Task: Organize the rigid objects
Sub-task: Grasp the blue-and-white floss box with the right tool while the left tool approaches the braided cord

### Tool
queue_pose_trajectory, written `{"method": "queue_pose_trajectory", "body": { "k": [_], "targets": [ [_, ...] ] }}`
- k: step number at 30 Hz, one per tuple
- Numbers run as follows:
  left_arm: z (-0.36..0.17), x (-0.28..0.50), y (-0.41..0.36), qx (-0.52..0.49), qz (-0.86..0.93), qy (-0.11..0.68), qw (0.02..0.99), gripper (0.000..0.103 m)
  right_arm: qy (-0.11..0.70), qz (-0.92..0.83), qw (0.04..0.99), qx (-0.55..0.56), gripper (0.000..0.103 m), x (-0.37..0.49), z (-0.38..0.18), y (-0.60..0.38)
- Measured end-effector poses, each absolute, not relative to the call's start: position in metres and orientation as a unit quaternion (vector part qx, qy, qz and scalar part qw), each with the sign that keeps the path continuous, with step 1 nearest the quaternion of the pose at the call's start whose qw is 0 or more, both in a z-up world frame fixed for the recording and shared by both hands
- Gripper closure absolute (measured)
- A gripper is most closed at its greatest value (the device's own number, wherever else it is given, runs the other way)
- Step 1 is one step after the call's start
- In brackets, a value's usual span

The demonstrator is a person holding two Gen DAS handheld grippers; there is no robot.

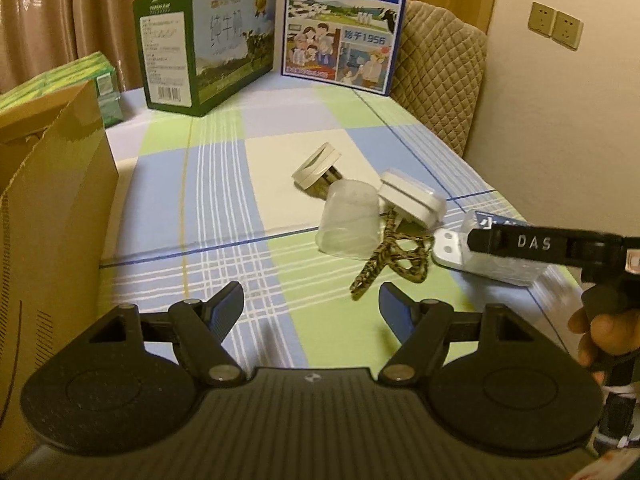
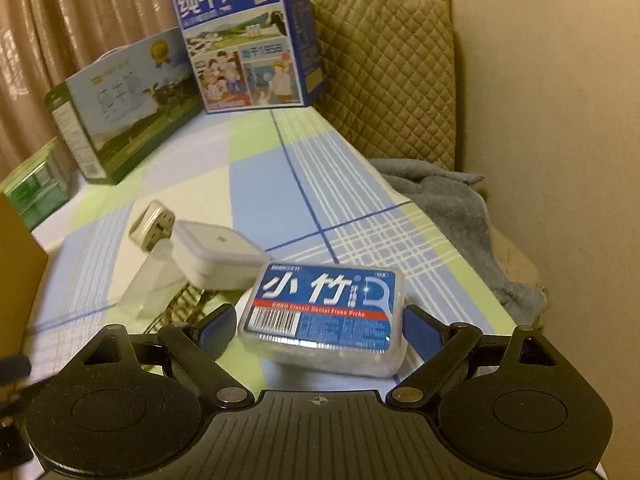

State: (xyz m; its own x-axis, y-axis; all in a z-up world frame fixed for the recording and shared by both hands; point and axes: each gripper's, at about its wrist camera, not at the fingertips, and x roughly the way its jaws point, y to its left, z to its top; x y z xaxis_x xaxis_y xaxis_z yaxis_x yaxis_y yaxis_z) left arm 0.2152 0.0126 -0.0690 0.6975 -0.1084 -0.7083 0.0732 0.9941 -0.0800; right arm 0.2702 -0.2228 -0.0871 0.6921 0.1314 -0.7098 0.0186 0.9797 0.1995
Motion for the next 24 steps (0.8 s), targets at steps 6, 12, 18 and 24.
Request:
{"method": "queue_pose_trajectory", "body": {
  "k": [6, 12, 18, 24],
  "targets": [
    [-0.074, 0.216, 0.013, -0.022, -0.052, 0.385, 0.921, 0.032, 0.402, 0.023, 0.912, 0.071, 0.016, 0.278, -0.093, -0.216],
    [-0.074, 0.217, 0.003, -0.002, -0.078, 0.365, 0.928, 0.033, 0.409, 0.027, 0.909, 0.076, 0.018, 0.270, -0.092, -0.223],
    [-0.081, 0.228, -0.016, 0.036, -0.132, 0.361, 0.923, 0.043, 0.417, 0.032, 0.904, 0.092, 0.018, 0.243, -0.085, -0.232],
    [-0.100, 0.246, -0.031, 0.078, -0.143, 0.365, 0.917, 0.072, 0.417, 0.030, 0.903, 0.104, 0.018, 0.225, -0.083, -0.235]
  ]
}}
